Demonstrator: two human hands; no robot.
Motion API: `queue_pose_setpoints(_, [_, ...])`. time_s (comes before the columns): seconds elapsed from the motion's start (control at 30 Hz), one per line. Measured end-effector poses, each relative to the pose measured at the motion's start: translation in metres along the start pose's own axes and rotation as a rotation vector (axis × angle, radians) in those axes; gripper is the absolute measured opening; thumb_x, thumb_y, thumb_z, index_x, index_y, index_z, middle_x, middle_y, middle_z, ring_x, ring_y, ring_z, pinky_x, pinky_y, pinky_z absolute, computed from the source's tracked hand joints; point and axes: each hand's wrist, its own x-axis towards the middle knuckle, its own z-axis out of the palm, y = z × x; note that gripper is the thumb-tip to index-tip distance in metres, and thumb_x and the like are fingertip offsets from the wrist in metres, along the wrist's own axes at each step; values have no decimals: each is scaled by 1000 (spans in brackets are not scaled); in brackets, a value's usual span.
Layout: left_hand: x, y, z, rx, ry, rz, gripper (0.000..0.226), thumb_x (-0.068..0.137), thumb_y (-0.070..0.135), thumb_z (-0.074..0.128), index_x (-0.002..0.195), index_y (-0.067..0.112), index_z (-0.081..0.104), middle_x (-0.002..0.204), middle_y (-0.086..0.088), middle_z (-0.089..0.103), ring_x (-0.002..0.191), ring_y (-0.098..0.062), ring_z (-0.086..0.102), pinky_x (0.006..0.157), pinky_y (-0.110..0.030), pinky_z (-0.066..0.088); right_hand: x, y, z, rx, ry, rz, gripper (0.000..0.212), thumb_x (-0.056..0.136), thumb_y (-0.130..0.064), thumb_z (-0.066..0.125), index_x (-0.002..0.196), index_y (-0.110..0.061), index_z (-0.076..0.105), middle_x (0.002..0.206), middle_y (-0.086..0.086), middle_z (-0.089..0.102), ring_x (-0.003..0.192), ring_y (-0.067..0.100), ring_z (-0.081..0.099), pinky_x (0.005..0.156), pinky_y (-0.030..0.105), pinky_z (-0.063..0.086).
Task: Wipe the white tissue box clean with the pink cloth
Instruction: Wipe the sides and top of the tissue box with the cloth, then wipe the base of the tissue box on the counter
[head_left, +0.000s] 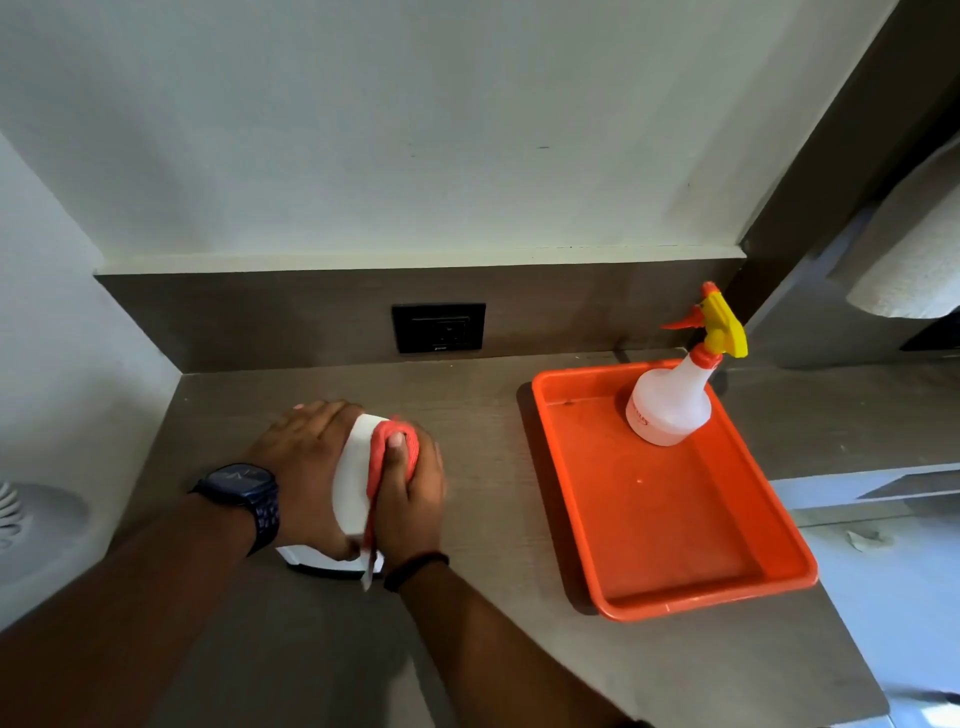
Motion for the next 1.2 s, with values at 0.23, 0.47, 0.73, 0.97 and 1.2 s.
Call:
queue_pose_setpoints(0.23, [-2,3,1,-8,34,-32,123,17,74,66,124,19,38,118,-2,52,104,-25,50,92,-40,43,-3,17,-1,37,27,245,29,97,-45,42,114,-31,60,119,2,67,113,22,61,104,45,48])
queue_pose_setpoints(0.47, [-1,4,6,-53,67,-41,113,21,75,65,118,23,39,110,2,53,98,-22,53,91,-40,45,-13,-1,-2,91,29,92,29,85,-58,43,99,-41,62,104,-11,70,99,2,64,92,32,53])
queue_pose_setpoints(0.73, [1,3,10,-20,67,-53,116,14,74,66,113,19,41,107,0,55,94,-24,54,89,-42,46,4,6,-2,41,20,317,38,95,-48,46,121,-25,61,120,4,68,112,24,63,103,47,50])
queue_pose_setpoints(0.97, [0,3,7,-22,86,-35,118,21,75,65,118,15,40,110,-4,55,98,-27,55,93,-45,43,-21,-8,-16,275,79,390,30,98,-36,49,106,-15,70,103,9,75,99,24,71,89,42,59])
queue_pose_setpoints(1.2, [4,16,-18,-17,-184,-128,158,11,90,63,143,20,11,147,-1,28,134,-26,25,110,-39,25,14,-48,-76,399,156,449,34,100,-29,45,106,-3,67,91,12,70,79,21,65,63,26,53])
